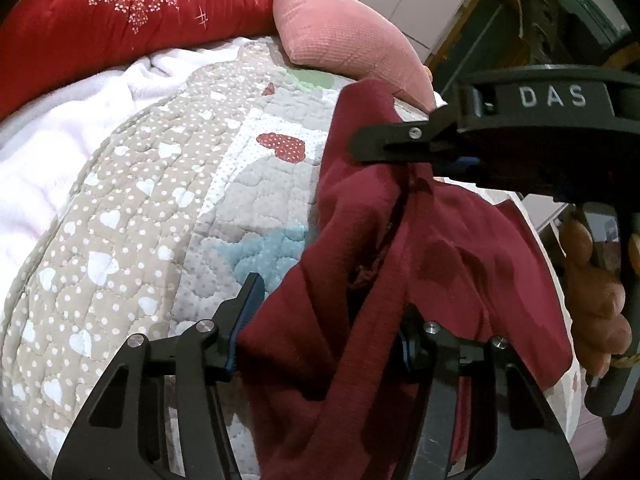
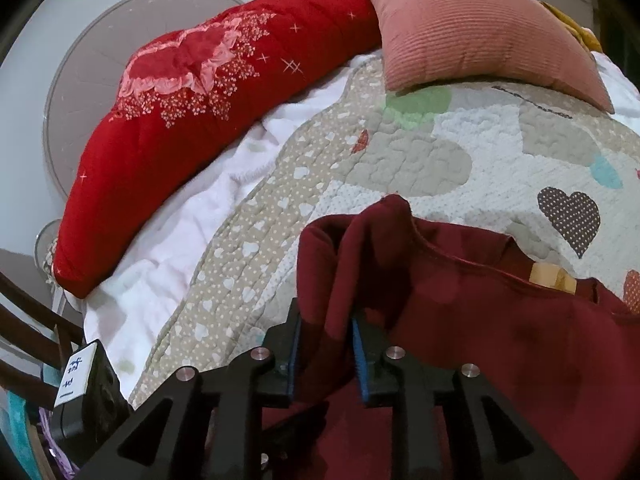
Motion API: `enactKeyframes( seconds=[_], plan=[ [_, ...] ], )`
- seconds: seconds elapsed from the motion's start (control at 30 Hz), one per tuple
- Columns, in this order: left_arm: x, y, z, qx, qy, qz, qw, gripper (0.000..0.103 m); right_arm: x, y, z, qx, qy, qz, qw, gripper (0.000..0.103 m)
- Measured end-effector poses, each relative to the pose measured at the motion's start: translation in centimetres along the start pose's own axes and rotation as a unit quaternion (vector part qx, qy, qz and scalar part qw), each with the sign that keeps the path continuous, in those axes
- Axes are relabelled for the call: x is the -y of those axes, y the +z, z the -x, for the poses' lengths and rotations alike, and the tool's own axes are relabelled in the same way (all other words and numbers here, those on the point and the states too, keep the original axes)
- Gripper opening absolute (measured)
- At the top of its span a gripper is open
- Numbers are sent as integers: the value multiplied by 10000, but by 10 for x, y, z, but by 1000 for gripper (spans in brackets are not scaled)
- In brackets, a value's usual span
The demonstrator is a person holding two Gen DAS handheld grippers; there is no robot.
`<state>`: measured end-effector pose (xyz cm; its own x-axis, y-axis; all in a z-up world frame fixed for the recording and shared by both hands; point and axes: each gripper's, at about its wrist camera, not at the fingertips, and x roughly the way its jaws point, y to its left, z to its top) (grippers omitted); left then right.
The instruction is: Fold small clothes
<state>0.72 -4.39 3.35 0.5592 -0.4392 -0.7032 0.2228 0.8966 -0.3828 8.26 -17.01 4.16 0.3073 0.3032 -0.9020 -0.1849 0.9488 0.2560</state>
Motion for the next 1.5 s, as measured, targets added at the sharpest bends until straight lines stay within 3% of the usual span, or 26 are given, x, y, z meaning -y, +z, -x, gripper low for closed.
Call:
enactKeyframes(
  seconds=[0.13, 0.37, 0.53, 0.6, 0.63, 0.73, 0.77, 0.83, 1.0, 1.13, 1.37, 1.5],
  plan=[
    [0, -3, 3, 50, -44, 20, 10000, 51, -7, 2, -9, -205, -76, 43, 9998, 46],
    [-1, -8, 7, 81, -141, 63, 9998, 50, -24, 5, -31, -492, -327, 247, 9979, 47],
    [-2, -11, 7, 73, -189, 93, 9998, 50, -40, 8, -53, -769, -722, 517, 9931, 61],
    [-4, -12, 6, 60, -226, 137, 9996, 50, -41, 8, -65, -890, -995, 605, 9892, 61],
    [-5, -12, 6, 58, -257, 180, 9995, 50, -41, 8, -67, -860, -1075, 654, 9883, 61],
    [-8, -13, 6, 70, -314, 270, 9991, 51, -32, 6, -64, -603, -1093, 580, 9905, 36],
    [-7, -13, 7, 62, -307, 256, 9992, 52, -28, 6, -58, -518, -975, 519, 9925, 26],
    [-4, -12, 9, 29, -275, 173, 9995, 55, -22, 2, -41, -279, -698, 462, 9961, 19],
    [1, -9, 11, -104, -439, 383, 9982, 58, -6, -2, 6, 212, -107, 263, 9994, 17],
    [13, -10, 19, -86, -493, 463, 9977, 58, 4, -6, 31, 429, 115, 79, 9990, 17],
    [48, -9, 42, 86, -331, 63, 9994, 33, 17, -20, 62, 661, 186, -49, 9976, 17],
    [71, -10, 53, 187, -233, -170, 9994, 32, 26, -25, 75, 765, 187, -96, 9968, 17]
  ],
)
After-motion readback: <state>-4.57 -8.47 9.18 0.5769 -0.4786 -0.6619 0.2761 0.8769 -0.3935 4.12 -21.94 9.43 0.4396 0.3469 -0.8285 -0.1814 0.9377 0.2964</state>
